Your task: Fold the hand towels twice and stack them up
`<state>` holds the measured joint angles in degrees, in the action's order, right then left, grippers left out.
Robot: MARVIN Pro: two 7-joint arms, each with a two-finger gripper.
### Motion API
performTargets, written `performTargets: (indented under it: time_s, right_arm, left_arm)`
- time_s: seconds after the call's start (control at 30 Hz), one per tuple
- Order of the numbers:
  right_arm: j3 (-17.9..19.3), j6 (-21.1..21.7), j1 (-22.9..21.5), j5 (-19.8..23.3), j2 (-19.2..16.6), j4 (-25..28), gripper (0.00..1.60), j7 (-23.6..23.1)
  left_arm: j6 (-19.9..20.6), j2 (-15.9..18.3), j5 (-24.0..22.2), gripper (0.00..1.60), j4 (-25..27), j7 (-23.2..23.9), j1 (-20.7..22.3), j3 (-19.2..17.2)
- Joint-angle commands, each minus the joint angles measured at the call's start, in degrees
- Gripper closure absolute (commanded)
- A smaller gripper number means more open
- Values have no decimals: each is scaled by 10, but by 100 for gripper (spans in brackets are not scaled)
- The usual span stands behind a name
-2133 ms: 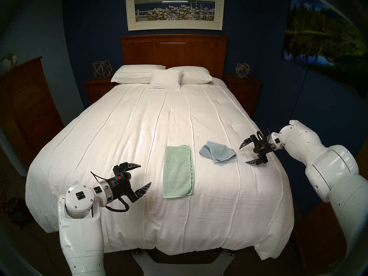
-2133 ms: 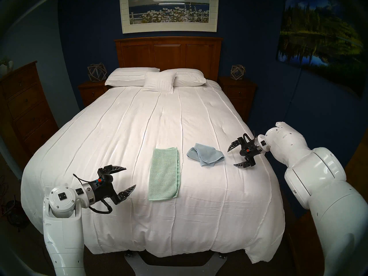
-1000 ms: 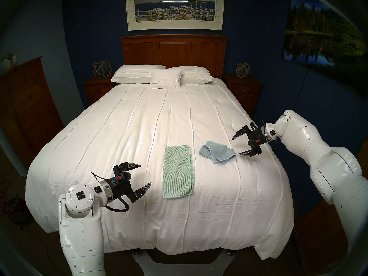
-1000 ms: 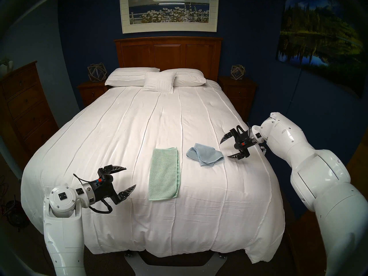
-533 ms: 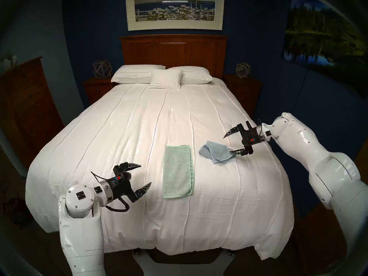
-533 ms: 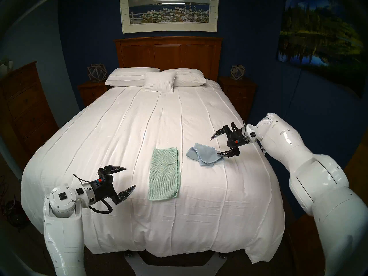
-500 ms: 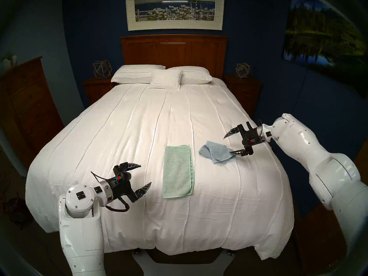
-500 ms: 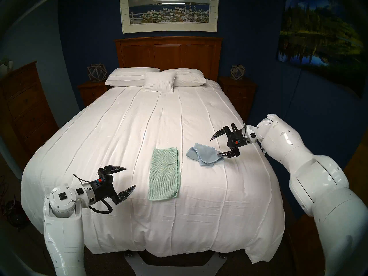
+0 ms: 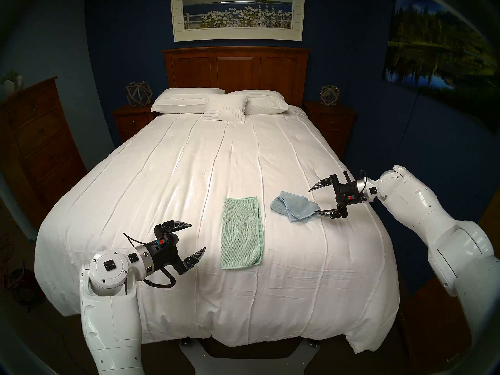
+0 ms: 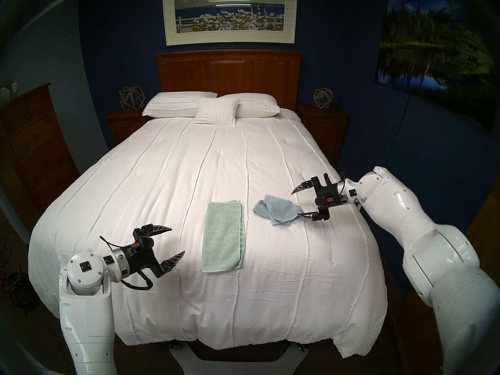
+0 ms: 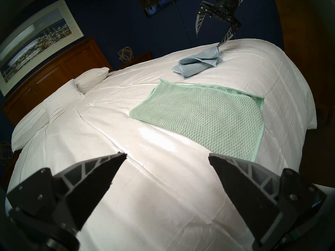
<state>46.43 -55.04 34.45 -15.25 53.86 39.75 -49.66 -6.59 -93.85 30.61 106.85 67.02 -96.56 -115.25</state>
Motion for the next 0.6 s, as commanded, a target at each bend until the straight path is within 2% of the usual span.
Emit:
performTargets:
  time_s: [0.0,0.4,0.57]
  right_arm:
    - [-5,0,47,44,-8,29,0,-19]
    - [-10,0,97,123,25,121,0,-5]
    - [-10,0,116,159,20,167,0,-3]
  left_arm:
    - [-1,1,-2,0,6,0,1,0]
    - [-2,1,-2,0,6,1,2,0]
    - [-2,1,-2,0,7,1,2,0]
